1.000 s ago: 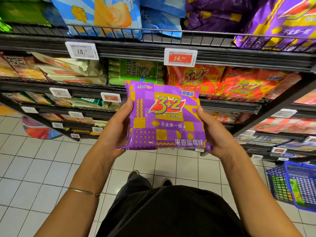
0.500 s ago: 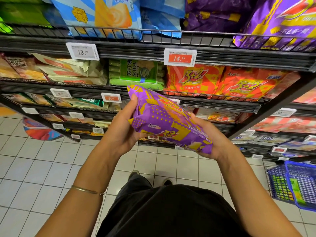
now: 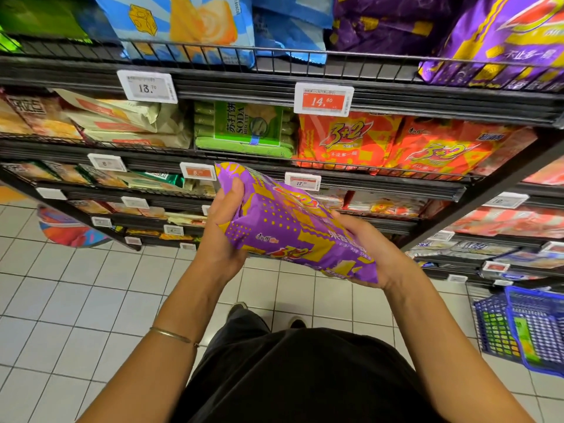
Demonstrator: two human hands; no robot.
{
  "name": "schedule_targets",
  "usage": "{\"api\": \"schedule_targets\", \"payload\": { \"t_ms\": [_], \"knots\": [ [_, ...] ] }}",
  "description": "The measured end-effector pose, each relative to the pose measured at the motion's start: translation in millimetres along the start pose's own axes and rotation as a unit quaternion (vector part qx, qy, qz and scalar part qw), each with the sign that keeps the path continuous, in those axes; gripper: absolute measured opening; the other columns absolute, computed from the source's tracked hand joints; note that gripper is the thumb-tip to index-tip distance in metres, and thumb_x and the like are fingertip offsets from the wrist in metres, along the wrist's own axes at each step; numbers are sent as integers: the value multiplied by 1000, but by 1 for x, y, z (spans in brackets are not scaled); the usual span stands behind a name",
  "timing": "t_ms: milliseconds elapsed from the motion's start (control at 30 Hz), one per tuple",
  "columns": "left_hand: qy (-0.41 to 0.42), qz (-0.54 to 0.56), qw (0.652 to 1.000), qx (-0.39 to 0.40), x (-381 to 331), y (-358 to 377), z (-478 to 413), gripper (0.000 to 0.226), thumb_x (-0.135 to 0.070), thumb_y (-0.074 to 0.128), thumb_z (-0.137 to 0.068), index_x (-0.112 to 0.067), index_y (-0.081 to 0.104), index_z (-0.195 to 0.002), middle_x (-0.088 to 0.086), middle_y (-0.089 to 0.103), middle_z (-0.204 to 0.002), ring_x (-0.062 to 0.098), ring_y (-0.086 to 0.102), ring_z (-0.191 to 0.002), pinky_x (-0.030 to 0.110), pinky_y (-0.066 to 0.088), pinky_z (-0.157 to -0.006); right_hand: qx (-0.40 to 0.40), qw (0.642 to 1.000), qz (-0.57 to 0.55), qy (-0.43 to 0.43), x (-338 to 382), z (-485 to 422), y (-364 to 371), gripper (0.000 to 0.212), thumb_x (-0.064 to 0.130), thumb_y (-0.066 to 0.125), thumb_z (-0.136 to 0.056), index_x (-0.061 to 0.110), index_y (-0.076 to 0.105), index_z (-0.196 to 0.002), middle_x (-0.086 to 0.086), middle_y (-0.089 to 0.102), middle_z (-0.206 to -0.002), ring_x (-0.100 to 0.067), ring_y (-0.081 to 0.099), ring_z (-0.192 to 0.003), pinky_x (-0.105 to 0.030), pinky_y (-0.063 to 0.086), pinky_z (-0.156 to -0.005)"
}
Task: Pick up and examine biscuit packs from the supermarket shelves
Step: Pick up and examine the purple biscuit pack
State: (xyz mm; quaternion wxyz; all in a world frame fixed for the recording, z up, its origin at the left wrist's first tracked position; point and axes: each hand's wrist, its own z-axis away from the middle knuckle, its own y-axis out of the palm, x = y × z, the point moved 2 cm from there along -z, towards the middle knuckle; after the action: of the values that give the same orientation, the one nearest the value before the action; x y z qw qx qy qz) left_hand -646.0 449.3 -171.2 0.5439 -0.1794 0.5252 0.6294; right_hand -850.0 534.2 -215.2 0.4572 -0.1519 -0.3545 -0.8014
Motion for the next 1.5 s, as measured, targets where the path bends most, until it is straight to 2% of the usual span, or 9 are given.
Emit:
{"api": "schedule_targets", "payload": {
  "t_ms": [100,300,500,633,700,800,1100,1300,1500],
  "knots": [
    [4,21,999,-39,4,-3,-8,36,-42,51,-102,-12,71,-105,10,76,-99,27,75,-89,42,62,-84,67,996,63,5,-1,4,-1,59,63,56,-86,13,83,-102,-22,78,-100,-37,78,-81,-35,62,-59],
    [-110,111,986,-63,11,-21,-19,49,-55,45,-96,-23,82,-91,10,77,-117,33,74,-107,57,48,-106,139,985,100,-13,4,4,-7,84,76,34,-93,8,82,-99,-21,78,-96,-35,78,-89,-34,63,-68],
    [-173,175,964,-101,14,-22,-21,43,-56,57,-87,-15,69,-90,12,70,-80,31,67,-59,39,56,-63,-47,965,178,-186,18,-2,-4,7,16,65,-97,18,65,-90,-5,72,-86,-28,72,-93,-41,56,-82],
    [-184,141,964,-132,13,-22,-25,40,-52,68,-80,-14,76,-70,11,72,-82,28,71,-70,36,58,-73,-48,903,305,-297,22,6,2,77,17,88,-73,28,50,-139,-1,49,-139,-7,52,-131,-16,53,-86],
    [-196,121,966,-117,16,-19,-25,43,-52,68,-82,-15,78,-64,9,74,-81,27,73,-70,35,59,-72,-25,898,305,-317,21,9,9,75,33,91,-69,30,57,-136,2,62,-135,-6,62,-122,-19,56,-83],
    [-212,117,967,-83,23,-18,-22,52,-63,68,-84,-14,81,-74,14,76,-92,32,77,-80,40,60,-72,-35,915,223,-336,23,10,12,43,38,88,-67,32,76,-108,7,79,-105,-14,75,-98,-45,62,-83],
    [-185,65,977,79,18,-21,-13,88,-82,55,-81,-17,66,-140,14,61,-147,36,60,-134,59,43,-113,27,951,-125,-281,32,13,-2,30,35,60,-93,19,82,-105,-7,80,-109,-23,78,-95,-36,62,-78],
    [-136,-17,977,161,3,-11,-5,68,-52,97,-60,-20,78,-118,11,75,-126,30,75,-106,49,63,-81,16,961,-121,-249,26,16,-5,28,41,64,-91,23,84,-99,-6,80,-106,-23,78,-92,-37,63,-74],
    [-61,-158,978,122,-3,-7,-8,46,-34,64,-92,-15,64,-134,16,72,-127,28,73,-100,36,62,-77,-9,972,-87,-217,24,12,-12,35,48,79,-77,27,82,-105,-6,79,-114,-23,78,-97,-40,62,-79]
  ]
}}
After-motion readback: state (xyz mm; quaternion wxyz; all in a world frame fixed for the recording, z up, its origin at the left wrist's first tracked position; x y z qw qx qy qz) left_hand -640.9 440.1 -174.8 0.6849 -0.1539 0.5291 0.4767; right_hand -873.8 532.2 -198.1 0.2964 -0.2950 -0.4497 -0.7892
